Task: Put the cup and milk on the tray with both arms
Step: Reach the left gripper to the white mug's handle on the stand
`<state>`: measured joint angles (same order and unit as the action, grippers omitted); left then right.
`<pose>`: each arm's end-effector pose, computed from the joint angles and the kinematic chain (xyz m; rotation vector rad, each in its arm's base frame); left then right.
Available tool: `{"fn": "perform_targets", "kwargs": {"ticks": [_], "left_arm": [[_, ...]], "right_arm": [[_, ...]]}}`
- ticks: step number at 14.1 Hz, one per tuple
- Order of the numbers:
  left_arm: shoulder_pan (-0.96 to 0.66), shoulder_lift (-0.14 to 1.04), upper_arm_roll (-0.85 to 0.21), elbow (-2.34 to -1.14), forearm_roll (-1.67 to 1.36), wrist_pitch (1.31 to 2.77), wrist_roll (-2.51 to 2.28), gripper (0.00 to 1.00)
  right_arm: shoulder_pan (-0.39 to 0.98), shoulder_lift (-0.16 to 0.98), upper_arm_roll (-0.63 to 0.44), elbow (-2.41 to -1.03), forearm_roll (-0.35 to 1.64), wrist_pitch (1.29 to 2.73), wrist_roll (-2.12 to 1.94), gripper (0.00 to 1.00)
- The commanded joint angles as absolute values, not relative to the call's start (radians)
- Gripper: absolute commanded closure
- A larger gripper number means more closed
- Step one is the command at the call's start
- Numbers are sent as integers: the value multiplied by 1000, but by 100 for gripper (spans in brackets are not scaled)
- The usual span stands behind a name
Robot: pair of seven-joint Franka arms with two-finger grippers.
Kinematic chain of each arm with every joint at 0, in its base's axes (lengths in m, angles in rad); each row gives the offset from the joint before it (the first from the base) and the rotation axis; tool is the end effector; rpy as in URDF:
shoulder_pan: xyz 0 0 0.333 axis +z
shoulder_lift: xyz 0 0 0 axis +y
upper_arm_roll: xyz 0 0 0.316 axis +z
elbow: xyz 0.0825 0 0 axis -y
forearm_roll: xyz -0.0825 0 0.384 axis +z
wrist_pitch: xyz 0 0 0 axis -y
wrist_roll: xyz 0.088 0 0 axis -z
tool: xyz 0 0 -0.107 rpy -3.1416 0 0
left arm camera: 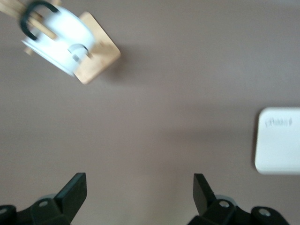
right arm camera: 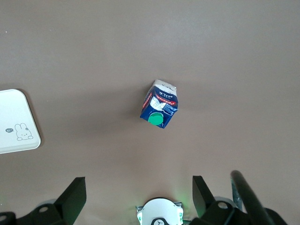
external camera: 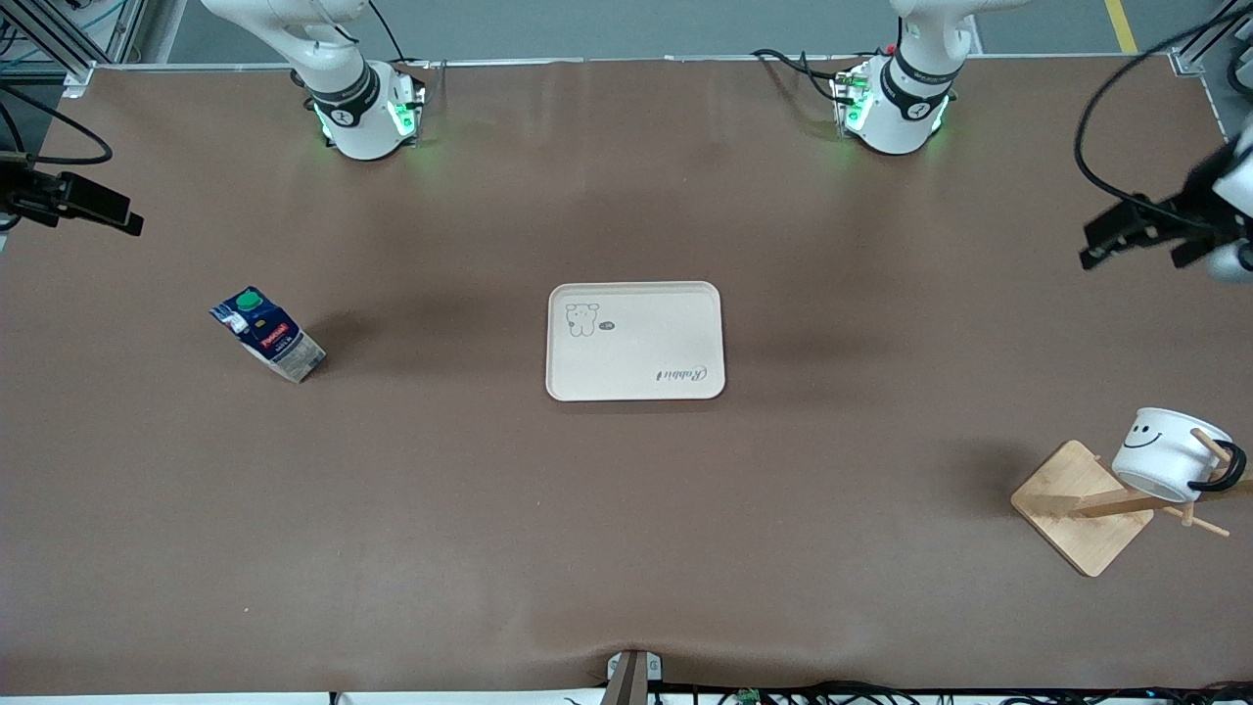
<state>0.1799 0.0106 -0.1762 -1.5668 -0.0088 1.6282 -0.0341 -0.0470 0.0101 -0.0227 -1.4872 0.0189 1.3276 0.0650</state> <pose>0.5637 0.0017 0.6258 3.1286 0.0597 0.0795 0.5301 -0.0346 0.6383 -3.1048 0.2048 0.2646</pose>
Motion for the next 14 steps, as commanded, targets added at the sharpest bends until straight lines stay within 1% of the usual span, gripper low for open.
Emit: {"fn": "perform_targets", "kwargs": {"ticks": [1,4,5,6,7,9,12,14], "left_arm": [[227,28,-181,-1636,-64,1776,-35,0],[310,49,-181,-1719,-144,1925,-18,0],[316,49,-181,-1753,-155,1968,-14,0],[324,49,-181,-1794,-155,2041,-12,0],[325,55,-181,-1813,-152,2093,6,0],[346,99,-181,-1816,-152,2172,38,0],[396,167,-183,-1810,-210,2241,175,0],[410,189,-183,-1802,-238,2250,183,0]], "right_arm": [[-58,-3,-18,-1497,18,1322,58,0],[-61,6,-18,-1496,18,1328,63,0],[-63,11,-18,-1496,18,1330,64,0],[-64,17,-18,-1496,18,1335,63,0],[-64,17,-18,-1496,18,1335,64,0],[-63,28,-18,-1496,18,1333,66,0],[-60,32,-18,-1500,18,1328,58,0],[-57,34,-17,-1502,20,1328,60,0]]}}
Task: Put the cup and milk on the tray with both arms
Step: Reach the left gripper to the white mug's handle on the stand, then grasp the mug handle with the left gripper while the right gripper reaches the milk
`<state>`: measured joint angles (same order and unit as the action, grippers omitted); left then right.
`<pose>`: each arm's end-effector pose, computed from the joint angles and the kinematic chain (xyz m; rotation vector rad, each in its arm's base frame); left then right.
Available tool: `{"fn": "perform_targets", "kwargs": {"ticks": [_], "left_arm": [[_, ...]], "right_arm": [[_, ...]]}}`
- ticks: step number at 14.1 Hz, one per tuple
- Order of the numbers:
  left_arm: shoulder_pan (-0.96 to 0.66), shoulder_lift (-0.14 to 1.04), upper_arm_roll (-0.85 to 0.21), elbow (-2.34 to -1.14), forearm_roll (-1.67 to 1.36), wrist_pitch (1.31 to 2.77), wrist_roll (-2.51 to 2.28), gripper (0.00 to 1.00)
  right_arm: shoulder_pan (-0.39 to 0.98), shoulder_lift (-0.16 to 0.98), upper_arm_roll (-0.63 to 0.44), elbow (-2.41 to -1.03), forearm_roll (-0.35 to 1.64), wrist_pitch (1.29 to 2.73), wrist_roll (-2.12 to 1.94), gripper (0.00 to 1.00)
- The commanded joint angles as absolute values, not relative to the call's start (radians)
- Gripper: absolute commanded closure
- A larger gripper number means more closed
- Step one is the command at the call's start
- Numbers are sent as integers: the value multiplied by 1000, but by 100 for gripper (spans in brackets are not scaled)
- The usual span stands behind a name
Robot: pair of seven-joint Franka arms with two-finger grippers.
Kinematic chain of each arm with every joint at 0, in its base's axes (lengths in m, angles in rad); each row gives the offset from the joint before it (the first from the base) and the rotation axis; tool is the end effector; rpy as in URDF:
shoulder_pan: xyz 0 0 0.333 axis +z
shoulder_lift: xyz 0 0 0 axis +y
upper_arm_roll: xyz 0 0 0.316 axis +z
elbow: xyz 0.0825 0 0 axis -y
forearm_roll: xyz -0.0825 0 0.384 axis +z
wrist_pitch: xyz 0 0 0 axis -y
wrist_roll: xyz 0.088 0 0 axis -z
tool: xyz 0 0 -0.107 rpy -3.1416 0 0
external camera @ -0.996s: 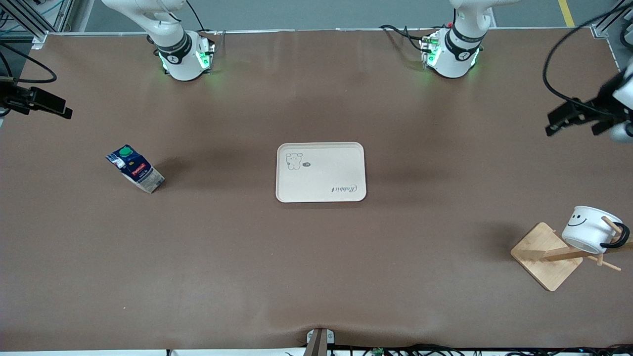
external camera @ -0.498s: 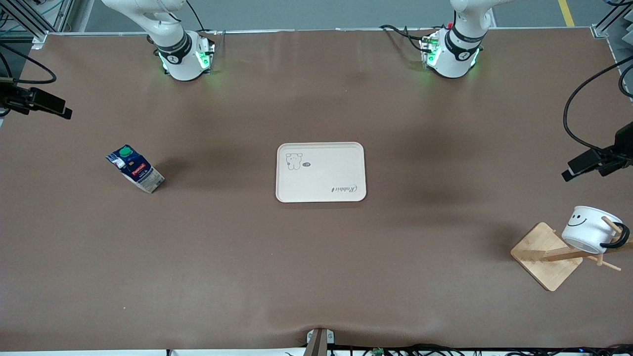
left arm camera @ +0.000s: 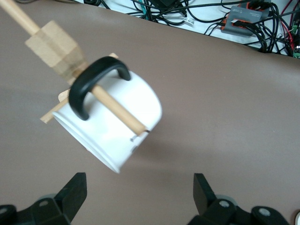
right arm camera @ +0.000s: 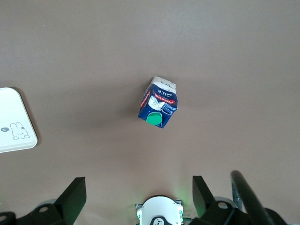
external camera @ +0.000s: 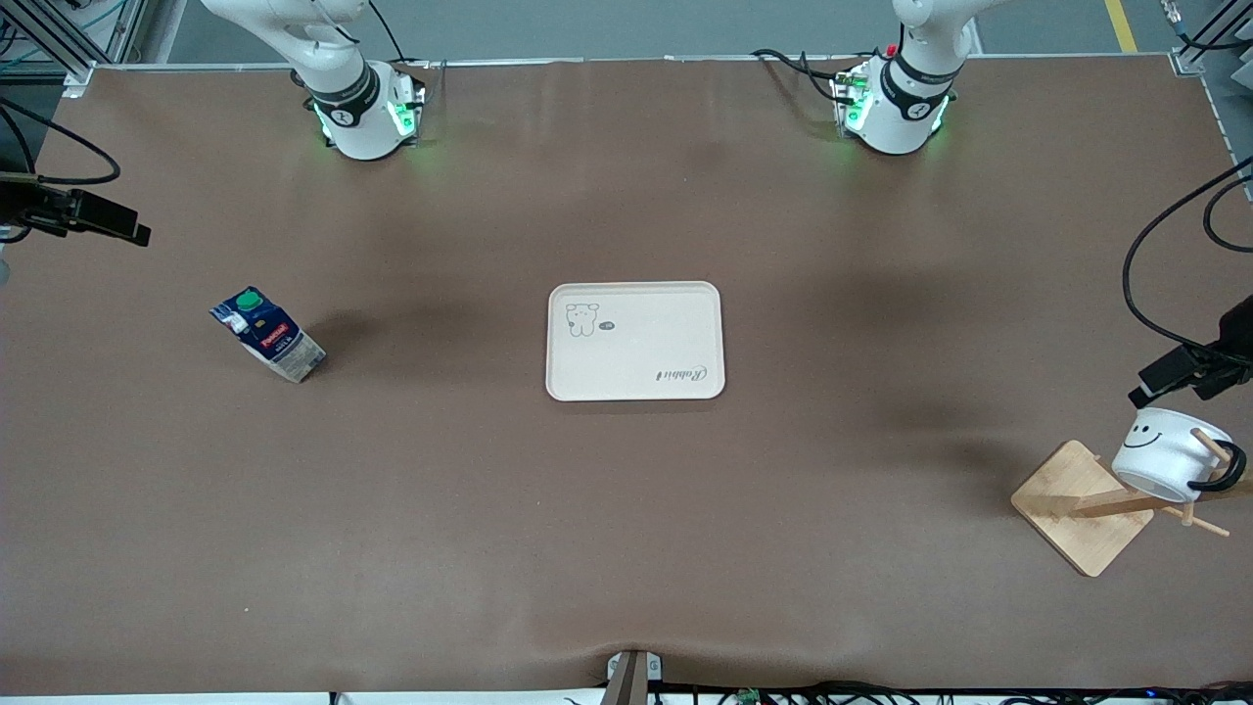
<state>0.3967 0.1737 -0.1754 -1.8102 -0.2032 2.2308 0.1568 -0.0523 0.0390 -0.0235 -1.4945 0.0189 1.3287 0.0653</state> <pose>0.6167 0.1384 0.4715 2.9464 0.2595 0.4198 0.5385 -0.0383 0.6197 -3.0989 0.2150 0.3190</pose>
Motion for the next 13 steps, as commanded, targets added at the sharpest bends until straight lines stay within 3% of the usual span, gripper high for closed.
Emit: {"fn": "perform_targets", "kwargs": {"ticks": [1,5,13], "left_arm": [[411,202,-181,-1781,-233,2253,184,0],[410,300,-183,-1678,-238,2253,183,0],[414,311,-181,-1700,-296,2293,233,0]], "right_arm": [[-54,41,-15,-1502,20,1330,58,0],[-54,48,-15,-1500,20,1325,58,0],[-63,69,-17,-1505,20,1315,57,0]]}}
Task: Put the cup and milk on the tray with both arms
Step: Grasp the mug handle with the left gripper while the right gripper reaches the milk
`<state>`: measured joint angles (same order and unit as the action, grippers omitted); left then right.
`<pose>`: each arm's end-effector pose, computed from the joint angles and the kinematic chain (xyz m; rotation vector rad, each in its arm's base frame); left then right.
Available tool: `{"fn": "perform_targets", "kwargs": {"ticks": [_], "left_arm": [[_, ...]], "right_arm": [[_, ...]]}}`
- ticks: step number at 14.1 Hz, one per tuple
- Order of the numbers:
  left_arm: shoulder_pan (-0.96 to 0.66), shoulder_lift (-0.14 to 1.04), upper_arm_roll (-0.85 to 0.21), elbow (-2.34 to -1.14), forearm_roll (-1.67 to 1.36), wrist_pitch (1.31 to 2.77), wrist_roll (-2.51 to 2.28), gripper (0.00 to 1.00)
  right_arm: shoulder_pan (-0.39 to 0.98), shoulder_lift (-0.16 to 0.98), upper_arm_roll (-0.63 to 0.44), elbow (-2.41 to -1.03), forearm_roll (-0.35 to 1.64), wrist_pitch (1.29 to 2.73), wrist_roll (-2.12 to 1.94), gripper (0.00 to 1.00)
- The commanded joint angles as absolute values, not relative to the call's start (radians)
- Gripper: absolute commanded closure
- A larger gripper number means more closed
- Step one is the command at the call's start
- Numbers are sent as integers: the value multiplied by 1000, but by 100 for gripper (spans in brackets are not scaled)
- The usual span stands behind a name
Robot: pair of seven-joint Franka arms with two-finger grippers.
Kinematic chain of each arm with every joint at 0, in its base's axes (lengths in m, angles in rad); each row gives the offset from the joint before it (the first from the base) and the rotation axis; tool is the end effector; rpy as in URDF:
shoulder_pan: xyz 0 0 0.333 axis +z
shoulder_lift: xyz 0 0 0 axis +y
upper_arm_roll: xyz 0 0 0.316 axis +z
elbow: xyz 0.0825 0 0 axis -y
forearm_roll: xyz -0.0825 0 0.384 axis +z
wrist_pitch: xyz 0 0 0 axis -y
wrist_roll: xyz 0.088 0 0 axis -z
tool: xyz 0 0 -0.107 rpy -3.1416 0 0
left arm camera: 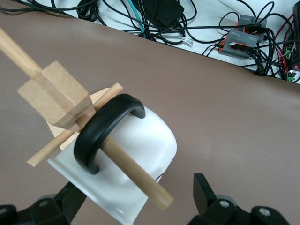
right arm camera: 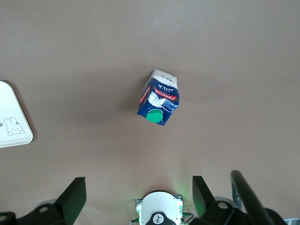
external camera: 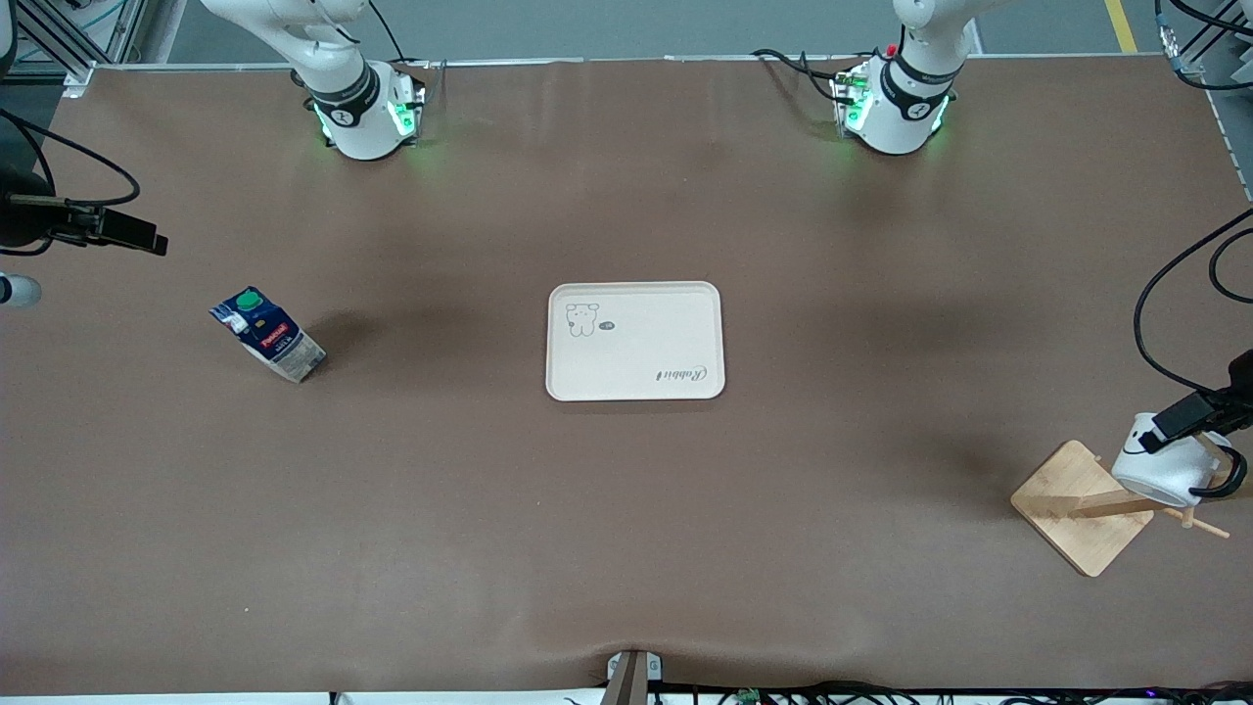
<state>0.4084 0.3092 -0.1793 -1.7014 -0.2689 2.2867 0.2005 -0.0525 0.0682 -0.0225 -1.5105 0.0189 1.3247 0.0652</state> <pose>0.6522 0.1578 0.4451 2.8757 0.2791 0.4818 0.5454 -0.0382 0.5965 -3.0906 0.2137 0.3954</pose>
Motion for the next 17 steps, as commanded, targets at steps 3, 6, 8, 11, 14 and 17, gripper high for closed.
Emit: {"fn": "perform_targets", "kwargs": {"ticks": [3,6,8,11,14,17], "left_arm": [[429,322,-183,-1700,-295,2287,241,0],[428,318,-183,-1715,-296,2286,242,11],[426,313,-184,-1723,-296,2278,242,30],[426,310,-189,-1724,-296,2261,244,56],[425,305,-193,-1718,-295,2220,245,68],[419,302,-196,-1715,-293,2218,245,92]], "right_arm": [[-63,101,-17,-1509,20,1313,57,0],[-103,158,-18,-1500,21,1273,58,0],[-103,161,-18,-1502,21,1252,66,0],[-104,205,-18,-1491,12,1255,69,0],[-100,210,-18,-1474,2,1259,58,0],[-110,253,-18,-1474,18,1261,58,0]]}}
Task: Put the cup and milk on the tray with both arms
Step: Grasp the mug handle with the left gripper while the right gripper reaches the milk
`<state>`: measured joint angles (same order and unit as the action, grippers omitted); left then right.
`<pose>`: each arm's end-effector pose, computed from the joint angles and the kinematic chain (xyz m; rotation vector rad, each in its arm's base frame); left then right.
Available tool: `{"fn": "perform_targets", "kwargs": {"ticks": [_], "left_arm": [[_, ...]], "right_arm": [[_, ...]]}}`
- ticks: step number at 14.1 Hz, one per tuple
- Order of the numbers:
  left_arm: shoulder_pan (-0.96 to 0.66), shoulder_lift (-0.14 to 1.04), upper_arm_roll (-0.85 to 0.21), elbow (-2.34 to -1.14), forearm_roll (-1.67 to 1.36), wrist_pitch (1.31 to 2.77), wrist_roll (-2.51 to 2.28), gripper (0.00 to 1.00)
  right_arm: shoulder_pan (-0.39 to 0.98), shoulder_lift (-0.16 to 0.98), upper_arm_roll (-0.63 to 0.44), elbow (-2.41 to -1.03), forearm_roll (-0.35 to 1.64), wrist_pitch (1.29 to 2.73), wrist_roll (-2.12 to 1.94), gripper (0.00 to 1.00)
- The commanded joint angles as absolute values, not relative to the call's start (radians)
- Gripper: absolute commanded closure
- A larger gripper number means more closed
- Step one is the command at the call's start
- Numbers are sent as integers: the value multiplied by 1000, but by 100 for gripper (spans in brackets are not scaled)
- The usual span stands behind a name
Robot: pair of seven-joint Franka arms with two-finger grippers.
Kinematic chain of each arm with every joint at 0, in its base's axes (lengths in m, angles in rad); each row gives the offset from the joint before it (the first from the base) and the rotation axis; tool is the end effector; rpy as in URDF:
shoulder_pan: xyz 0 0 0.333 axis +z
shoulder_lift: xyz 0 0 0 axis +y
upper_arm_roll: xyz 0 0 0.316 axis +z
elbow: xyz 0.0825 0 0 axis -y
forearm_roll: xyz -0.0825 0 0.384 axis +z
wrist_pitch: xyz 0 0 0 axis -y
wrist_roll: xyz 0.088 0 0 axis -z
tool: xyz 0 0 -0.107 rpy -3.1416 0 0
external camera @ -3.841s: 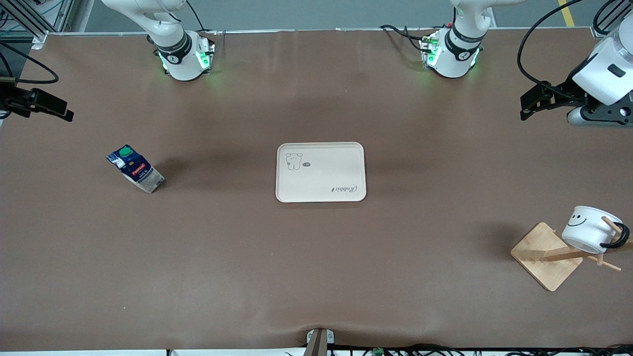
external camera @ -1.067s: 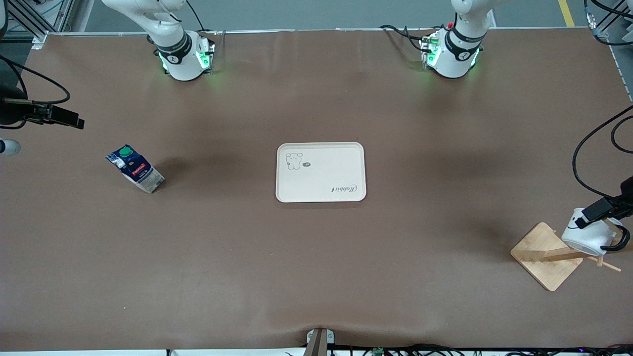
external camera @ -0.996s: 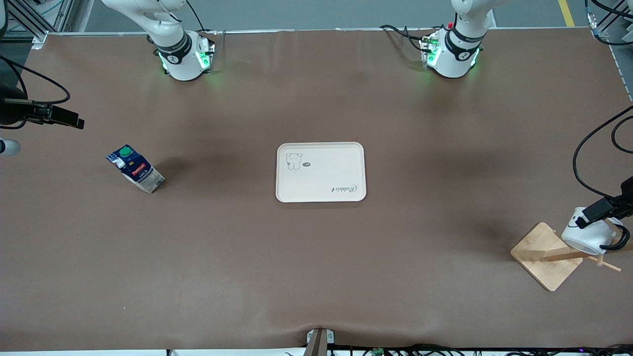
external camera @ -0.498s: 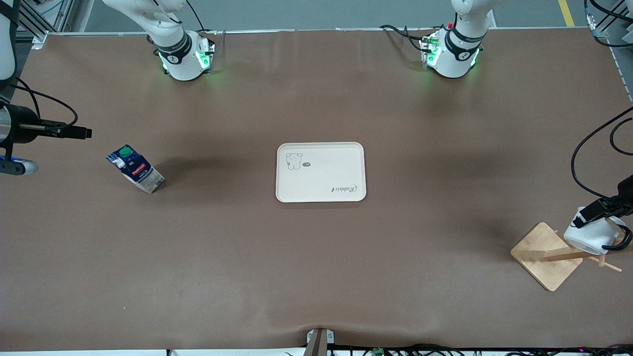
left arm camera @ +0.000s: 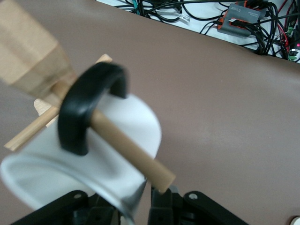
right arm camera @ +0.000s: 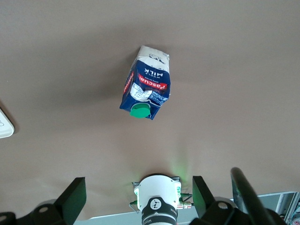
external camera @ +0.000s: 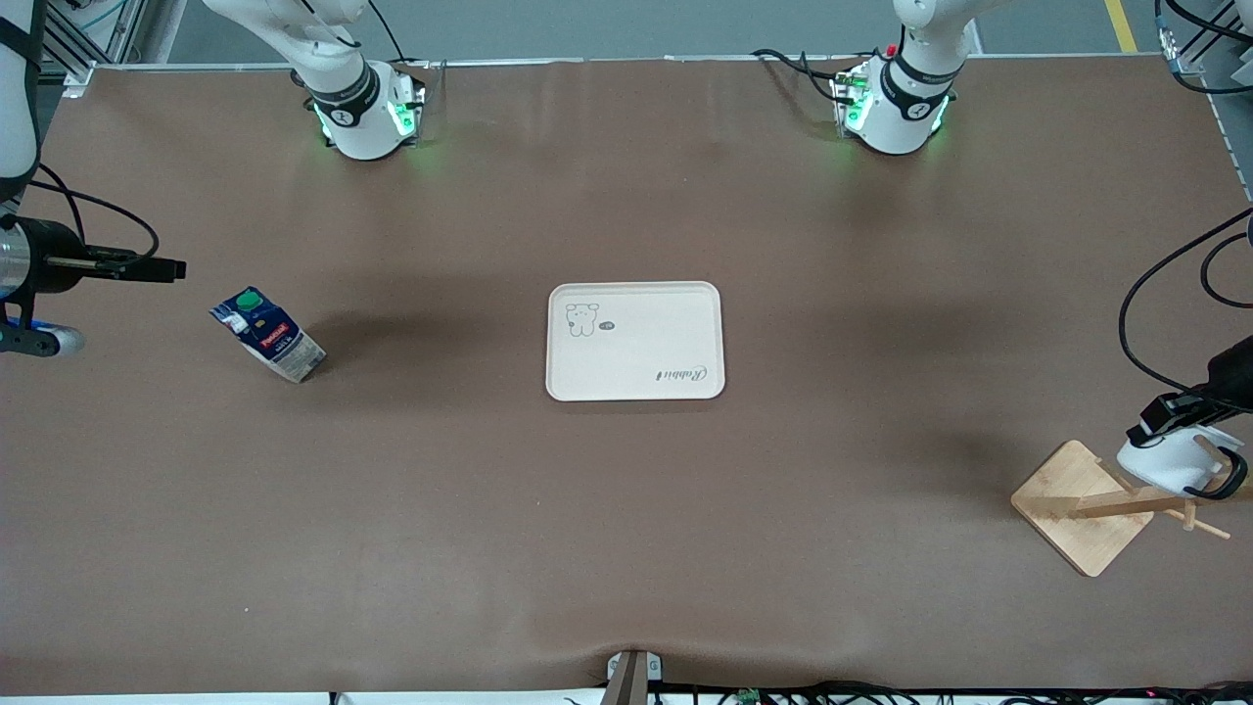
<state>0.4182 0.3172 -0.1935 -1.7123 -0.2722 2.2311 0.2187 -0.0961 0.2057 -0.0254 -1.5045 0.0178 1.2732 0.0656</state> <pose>0.6478 0.1520 0.4292 2.8689 0.2407 0.3807 0.5677 -0.0657 0.5197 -3.0298 0.2830 0.6748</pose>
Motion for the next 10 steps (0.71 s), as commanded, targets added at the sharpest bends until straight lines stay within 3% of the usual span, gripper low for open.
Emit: {"fn": "perform_targets", "kwargs": {"ticks": [1,4,7,10], "left_arm": [[419,302,-208,-1715,-293,2218,245,95],[420,302,-232,-1706,-285,2177,308,100],[419,295,-239,-1695,-290,2137,333,100],[419,287,-281,-1654,-288,2014,325,100]], "right_arm": [[-113,273,-18,-1473,18,1262,58,0],[-101,291,-18,-1473,9,1276,70,0],[-103,308,-17,-1491,12,1575,69,0],[-100,302,-18,-1511,15,1578,71,0]]}}
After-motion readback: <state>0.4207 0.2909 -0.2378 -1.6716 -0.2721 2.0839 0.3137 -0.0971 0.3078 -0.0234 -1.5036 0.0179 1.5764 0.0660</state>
